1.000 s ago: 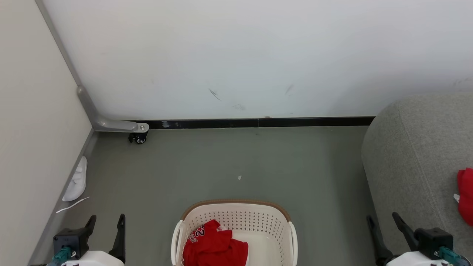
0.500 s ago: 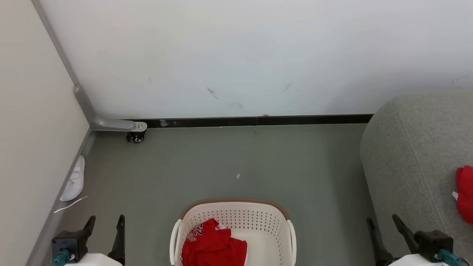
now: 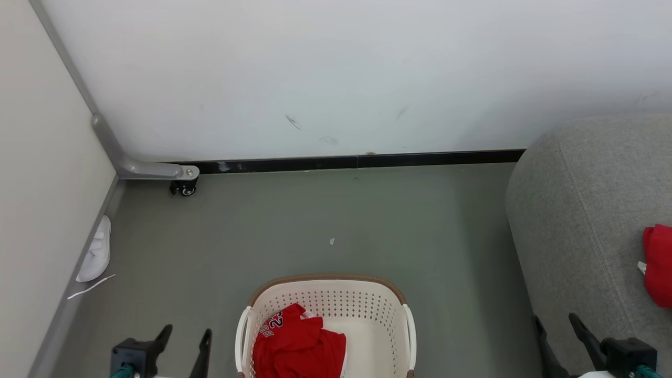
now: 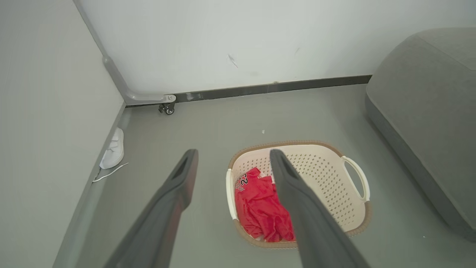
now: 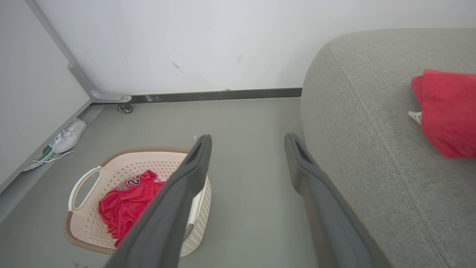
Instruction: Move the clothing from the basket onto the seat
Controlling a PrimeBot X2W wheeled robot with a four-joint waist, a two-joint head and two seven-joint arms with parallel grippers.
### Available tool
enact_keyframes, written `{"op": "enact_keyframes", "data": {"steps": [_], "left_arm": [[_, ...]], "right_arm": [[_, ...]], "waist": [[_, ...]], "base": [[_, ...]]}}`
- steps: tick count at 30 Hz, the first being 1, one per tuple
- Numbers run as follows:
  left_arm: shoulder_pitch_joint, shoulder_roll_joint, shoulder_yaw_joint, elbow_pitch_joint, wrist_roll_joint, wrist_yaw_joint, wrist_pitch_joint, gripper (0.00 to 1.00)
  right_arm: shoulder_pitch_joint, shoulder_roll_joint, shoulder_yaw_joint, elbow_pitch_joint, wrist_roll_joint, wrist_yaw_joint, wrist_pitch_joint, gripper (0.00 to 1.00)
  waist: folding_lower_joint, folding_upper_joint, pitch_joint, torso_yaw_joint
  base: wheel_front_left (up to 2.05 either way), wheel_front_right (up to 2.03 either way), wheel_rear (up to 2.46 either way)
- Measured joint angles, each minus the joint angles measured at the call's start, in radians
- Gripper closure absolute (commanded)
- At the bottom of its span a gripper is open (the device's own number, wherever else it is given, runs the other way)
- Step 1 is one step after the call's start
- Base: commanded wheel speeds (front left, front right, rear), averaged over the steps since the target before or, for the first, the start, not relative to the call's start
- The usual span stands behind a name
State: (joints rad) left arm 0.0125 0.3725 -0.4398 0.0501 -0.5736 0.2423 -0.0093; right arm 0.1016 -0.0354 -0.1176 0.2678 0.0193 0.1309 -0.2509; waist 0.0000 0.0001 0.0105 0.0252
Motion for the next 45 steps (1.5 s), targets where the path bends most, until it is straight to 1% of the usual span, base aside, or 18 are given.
{"op": "enact_keyframes", "data": {"steps": [5,11,24,31,39,45], "left_arm": [[0.000,0.000,-0.053,-0.014,0.008,-0.032,0.027,0.00],[-0.009,0.006,-0.087,-0.032,0.028,-0.058,0.054,0.00],[-0.076,0.034,-0.120,-0.048,0.060,-0.099,0.111,0.00],[-0.110,0.051,-0.128,-0.054,0.067,-0.123,0.145,0.00],[-0.137,0.084,-0.115,-0.070,0.076,-0.123,0.165,0.00],[-0.156,0.115,-0.086,-0.079,0.083,-0.123,0.175,0.00]], "right_arm": [[0.009,0.000,-0.002,-0.020,0.000,0.000,0.000,0.00],[0.043,0.002,-0.008,-0.045,0.007,0.000,0.000,0.00],[0.067,0.003,-0.022,-0.111,0.057,0.000,0.000,0.00],[0.078,0.003,0.004,-0.136,0.086,0.000,0.000,0.00],[0.066,0.003,0.052,-0.164,0.113,0.000,0.000,0.00],[0.014,0.003,0.083,-0.178,0.123,0.000,0.000,0.00]], "waist": [[0.0000,0.0000,0.018,-0.012],[0.0000,0.0000,0.044,-0.030],[0.0000,0.0000,0.122,-0.086],[0.0000,0.0000,0.177,-0.124],[0.0000,0.0000,0.251,-0.172],[0.0000,0.0000,0.310,-0.211]], "base": [[0.00,0.00,0.00],[0.00,0.00,0.00],[0.00,0.00,0.00],[0.00,0.00,0.00],[0.00,0.00,0.00],[0.00,0.00,0.00]]}}
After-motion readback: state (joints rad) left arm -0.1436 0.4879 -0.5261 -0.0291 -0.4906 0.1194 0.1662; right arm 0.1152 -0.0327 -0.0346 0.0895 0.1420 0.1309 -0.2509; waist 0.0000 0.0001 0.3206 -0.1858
